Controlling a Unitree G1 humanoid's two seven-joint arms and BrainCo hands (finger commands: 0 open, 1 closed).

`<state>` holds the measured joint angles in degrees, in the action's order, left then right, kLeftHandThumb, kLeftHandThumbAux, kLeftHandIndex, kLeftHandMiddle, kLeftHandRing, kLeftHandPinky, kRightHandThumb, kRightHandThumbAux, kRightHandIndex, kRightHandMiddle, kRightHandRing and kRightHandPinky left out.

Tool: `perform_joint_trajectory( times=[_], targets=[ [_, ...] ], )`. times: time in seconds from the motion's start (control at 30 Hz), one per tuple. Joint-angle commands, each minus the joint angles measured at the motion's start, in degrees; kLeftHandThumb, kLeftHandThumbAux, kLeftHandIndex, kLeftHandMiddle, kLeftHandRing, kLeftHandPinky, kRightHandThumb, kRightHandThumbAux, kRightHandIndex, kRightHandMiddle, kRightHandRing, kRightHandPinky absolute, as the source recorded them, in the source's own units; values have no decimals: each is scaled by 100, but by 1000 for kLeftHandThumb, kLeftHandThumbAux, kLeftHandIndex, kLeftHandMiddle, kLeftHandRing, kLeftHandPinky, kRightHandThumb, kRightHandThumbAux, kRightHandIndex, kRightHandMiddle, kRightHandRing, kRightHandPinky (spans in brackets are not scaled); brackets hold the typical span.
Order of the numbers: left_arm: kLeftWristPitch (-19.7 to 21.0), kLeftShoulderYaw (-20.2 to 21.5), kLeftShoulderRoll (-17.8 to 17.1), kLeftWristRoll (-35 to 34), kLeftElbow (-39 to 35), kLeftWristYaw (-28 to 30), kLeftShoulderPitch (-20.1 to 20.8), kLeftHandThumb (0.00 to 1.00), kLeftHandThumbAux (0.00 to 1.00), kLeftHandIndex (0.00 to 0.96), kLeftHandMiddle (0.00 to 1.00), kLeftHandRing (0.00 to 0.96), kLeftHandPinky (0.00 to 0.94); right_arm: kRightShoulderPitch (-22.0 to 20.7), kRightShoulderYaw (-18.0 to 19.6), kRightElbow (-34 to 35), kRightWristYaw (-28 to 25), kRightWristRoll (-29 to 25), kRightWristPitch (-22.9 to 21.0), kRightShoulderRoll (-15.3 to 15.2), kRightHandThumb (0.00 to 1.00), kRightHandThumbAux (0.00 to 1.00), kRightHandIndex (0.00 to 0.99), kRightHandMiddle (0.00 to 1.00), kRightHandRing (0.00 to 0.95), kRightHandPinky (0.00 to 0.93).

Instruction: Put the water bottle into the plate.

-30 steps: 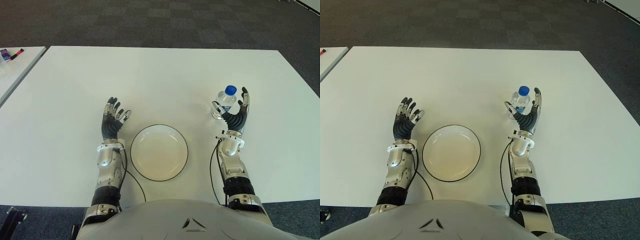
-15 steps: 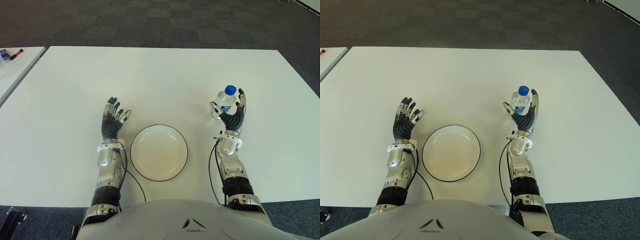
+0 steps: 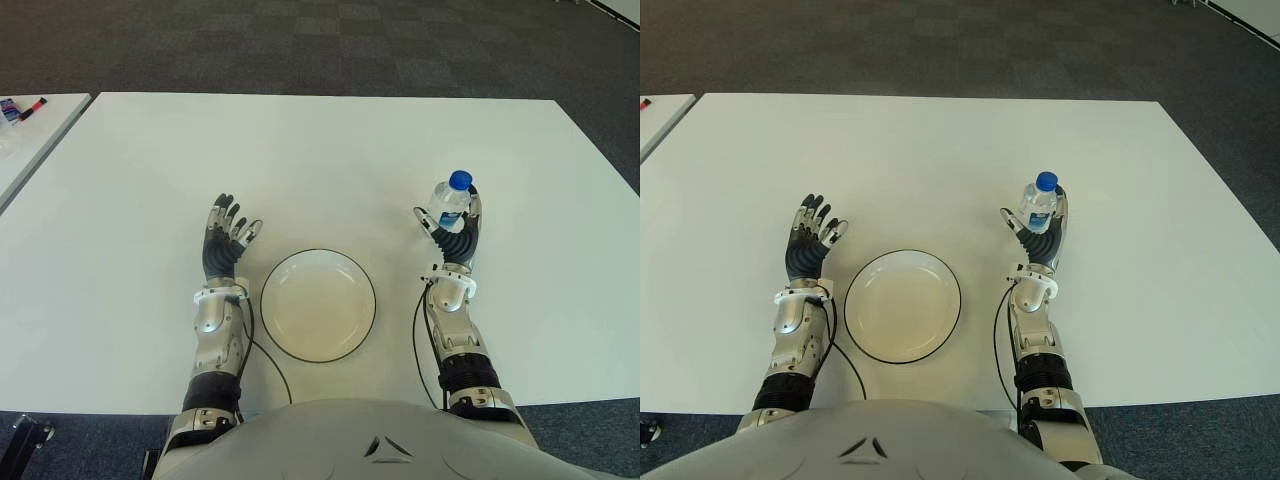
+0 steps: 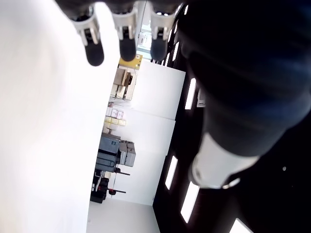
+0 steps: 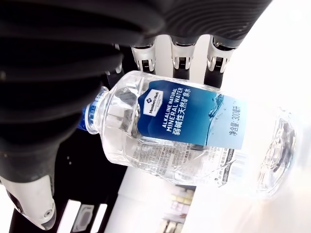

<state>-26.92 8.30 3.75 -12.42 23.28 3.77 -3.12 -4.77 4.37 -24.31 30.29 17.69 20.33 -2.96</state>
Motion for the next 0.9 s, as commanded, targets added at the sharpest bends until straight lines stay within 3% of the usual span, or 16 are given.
perform_joint_trajectory(
  times=[0.03, 0.9],
  targets=[
    [71, 36, -28, -5, 56, 74, 23, 120, 869, 78, 84, 90, 137, -44, -56, -123, -120, -149, 71, 89, 237, 696, 0, 4, 16, 58],
    [91, 71, -61, -31, 114, 78, 54, 112, 870, 75, 75, 79, 123, -19, -163, -133, -474, -335, 144, 228, 241, 712, 0, 12, 21, 67]
  ],
)
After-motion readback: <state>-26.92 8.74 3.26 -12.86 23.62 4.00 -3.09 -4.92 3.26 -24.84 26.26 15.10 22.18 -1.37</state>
